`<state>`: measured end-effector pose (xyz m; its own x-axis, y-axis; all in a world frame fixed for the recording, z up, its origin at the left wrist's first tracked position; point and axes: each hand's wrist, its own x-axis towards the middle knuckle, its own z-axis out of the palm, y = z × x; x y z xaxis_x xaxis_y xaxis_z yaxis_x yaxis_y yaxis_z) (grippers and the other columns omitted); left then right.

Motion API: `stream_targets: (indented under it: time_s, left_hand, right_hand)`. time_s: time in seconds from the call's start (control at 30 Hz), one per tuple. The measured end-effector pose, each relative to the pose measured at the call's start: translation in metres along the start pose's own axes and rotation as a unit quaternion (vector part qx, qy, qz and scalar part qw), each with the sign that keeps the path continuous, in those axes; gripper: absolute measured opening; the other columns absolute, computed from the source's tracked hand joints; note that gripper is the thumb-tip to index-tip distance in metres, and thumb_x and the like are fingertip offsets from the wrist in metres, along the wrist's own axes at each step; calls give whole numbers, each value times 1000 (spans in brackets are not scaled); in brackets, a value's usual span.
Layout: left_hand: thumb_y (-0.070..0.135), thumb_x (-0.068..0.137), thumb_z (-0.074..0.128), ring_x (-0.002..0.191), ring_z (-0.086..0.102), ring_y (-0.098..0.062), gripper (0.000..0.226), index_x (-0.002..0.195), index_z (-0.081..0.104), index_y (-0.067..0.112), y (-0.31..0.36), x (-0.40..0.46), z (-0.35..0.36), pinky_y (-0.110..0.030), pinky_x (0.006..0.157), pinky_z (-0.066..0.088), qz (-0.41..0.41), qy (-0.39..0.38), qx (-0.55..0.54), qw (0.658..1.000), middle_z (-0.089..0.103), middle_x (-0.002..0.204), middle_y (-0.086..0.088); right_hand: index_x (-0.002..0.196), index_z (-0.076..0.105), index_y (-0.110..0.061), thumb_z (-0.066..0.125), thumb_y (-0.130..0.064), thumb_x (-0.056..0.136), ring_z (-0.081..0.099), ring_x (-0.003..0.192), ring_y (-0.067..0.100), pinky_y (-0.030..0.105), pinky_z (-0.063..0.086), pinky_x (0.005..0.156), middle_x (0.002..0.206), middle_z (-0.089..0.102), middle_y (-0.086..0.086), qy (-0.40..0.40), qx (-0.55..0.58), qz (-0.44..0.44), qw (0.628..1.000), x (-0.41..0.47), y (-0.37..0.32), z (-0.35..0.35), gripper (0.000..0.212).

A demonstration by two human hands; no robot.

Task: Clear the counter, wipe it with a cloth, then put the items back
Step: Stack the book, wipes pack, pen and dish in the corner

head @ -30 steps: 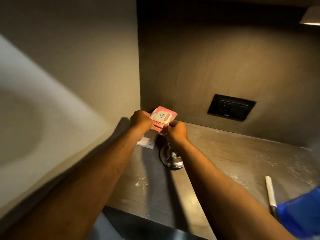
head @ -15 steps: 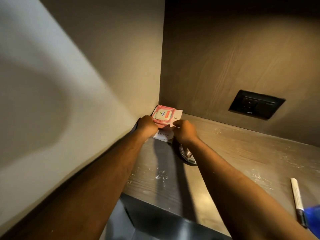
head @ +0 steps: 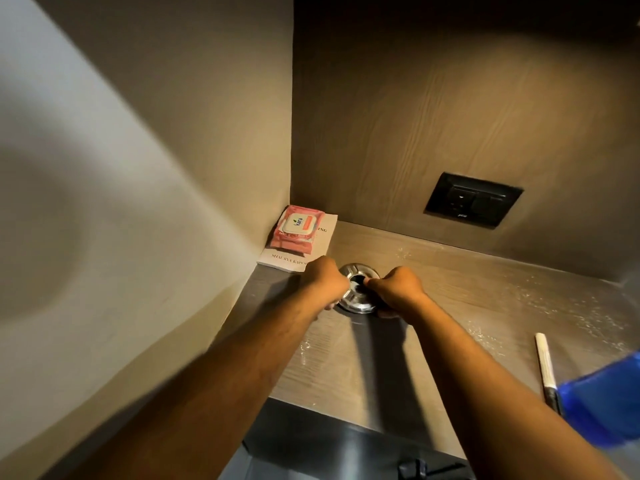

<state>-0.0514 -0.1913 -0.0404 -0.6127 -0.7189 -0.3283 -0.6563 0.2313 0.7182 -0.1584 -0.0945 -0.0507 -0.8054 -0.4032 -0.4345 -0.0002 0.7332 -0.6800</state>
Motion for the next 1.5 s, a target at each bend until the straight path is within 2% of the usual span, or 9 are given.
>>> stream_targets:
  time_s: [0.23, 0.33, 0.4, 0.47, 0.7, 0.8, 0.97, 1.1, 1.5]
  left_hand:
    - [12, 87, 54, 71, 68, -27, 21, 102, 68, 8, 9, 25, -65, -34, 56, 55, 1, 110, -123, 986, 72, 90, -16]
    - [5, 89, 51, 87, 69, -26, 33, 118, 62, 13, 8, 32, -84, -35, 70, 60, 12, 130, -120, 984, 70, 107, -13]
    - [7, 90, 52, 108, 62, -29, 41, 130, 55, 15, 6, 36, -89, -30, 86, 53, 16, 146, -66, 987, 64, 123, -12]
    - [12, 93, 50, 115, 56, -29, 39, 132, 54, 14, 6, 39, -89, -22, 77, 40, 13, 155, -33, 987, 61, 127, -12]
    - [15, 93, 48, 114, 56, -33, 34, 124, 60, 11, -4, 46, -90, -31, 92, 46, 17, 135, 24, 990, 62, 124, -14]
    - [28, 90, 56, 109, 61, -31, 33, 119, 64, 14, -6, 46, -83, -29, 89, 45, 53, 147, 14, 988, 66, 119, -7]
    - [15, 85, 60, 106, 62, -32, 19, 100, 71, 18, 15, 39, -33, -31, 88, 47, 124, 130, -3, 984, 70, 112, -11]
    - [18, 85, 64, 103, 63, -26, 17, 100, 71, 15, 54, 19, 37, -31, 90, 50, 169, 28, 8, 985, 71, 109, -8]
    - [17, 86, 65, 94, 65, -21, 11, 93, 72, 12, 71, -27, 131, -30, 85, 53, 198, -127, 5, 972, 72, 100, -6]
  right_hand:
    - [91, 64, -5, 67, -12, 88, 66, 69, 22, 26, 52, 41, 85, 67, 15, -13, 198, -88, 976, 4, -72, 28, 9]
    - [73, 63, -9, 61, 5, 84, 65, 72, 26, 45, 59, 65, 80, 66, 16, -6, 211, -115, 971, 9, -102, 47, 17]
    - [78, 67, 0, 61, 9, 80, 64, 78, 30, 52, 57, 76, 84, 65, 20, -4, 225, -111, 968, 18, -112, 60, 11]
    - [86, 68, 5, 64, 4, 80, 63, 78, 29, 49, 57, 73, 85, 65, 19, -2, 225, -96, 970, 27, -118, 70, 7]
    - [88, 67, -3, 58, 4, 83, 61, 80, 27, 36, 51, 64, 83, 65, 14, -3, 159, -128, 979, 37, -118, 84, 13]
    - [111, 64, -1, 62, -9, 89, 63, 95, 30, 47, 54, 86, 103, 67, 17, 33, 126, -133, 983, 37, -97, 66, 23]
    - [113, 63, -4, 60, -22, 93, 60, 110, 34, 42, 50, 93, 118, 65, 18, 155, -78, -99, 980, 24, -32, -18, 27]
    - [116, 63, -2, 59, -16, 89, 60, 114, 38, 41, 50, 90, 124, 63, 21, 208, -228, 1, 951, 8, 31, -106, 30]
    - [106, 65, -7, 61, -16, 90, 63, 99, 30, 42, 56, 88, 110, 65, 13, 111, -381, 112, 911, -24, 114, -143, 19]
